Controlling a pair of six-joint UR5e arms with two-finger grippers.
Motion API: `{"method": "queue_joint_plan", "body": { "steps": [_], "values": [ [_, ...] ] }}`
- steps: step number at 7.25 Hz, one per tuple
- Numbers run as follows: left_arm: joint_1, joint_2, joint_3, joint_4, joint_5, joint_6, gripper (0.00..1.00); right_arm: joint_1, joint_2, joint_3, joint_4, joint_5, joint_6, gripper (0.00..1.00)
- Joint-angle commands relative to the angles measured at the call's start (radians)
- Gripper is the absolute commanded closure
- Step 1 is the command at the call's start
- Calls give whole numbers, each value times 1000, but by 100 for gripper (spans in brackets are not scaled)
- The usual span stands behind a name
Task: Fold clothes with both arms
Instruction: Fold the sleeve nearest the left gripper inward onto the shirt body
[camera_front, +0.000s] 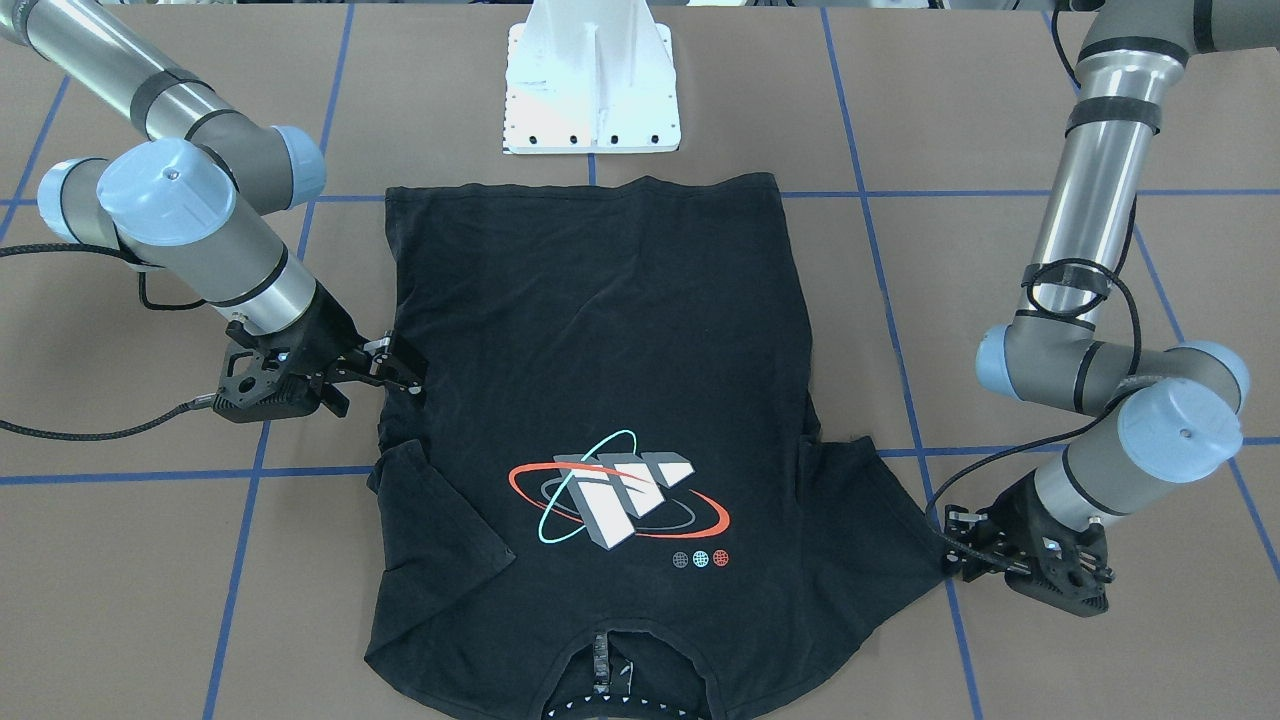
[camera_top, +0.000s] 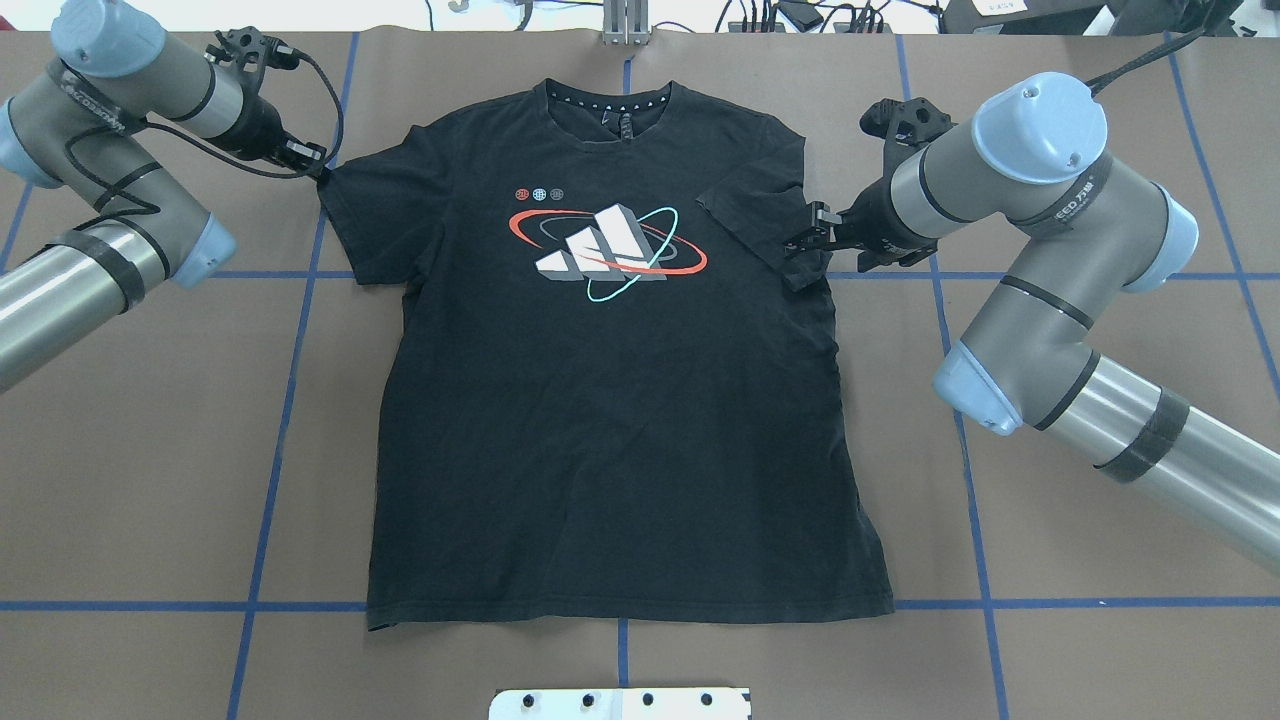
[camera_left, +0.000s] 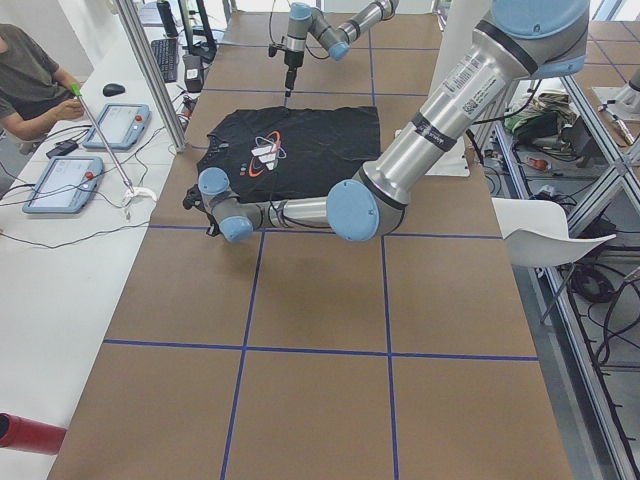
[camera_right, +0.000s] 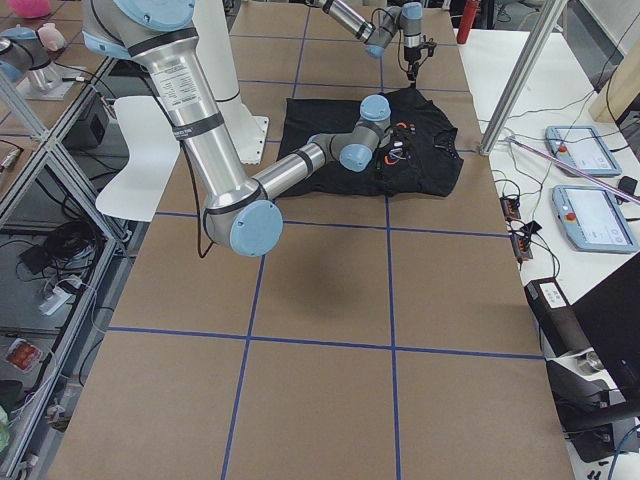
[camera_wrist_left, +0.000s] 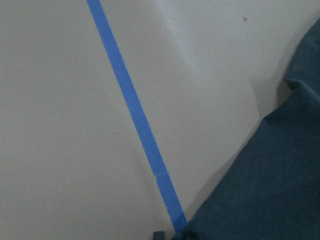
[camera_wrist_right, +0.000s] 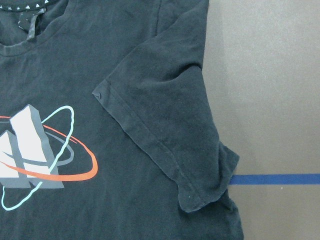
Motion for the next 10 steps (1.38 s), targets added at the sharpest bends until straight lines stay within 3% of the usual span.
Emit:
{"method": "queue_joint_plan", "body": {
  "steps": [1,4,10],
  "values": [
    [-5,1,-91,4,-50,-116,100,2,0,15,0,2,0,0],
    [50,-1,-275,15,-87,-408,100,15,-9,37,0,14,0,0],
    [118,-187,-91,10,57,-452,100,15,-12,24,0,7,0,0]
  ]
}}
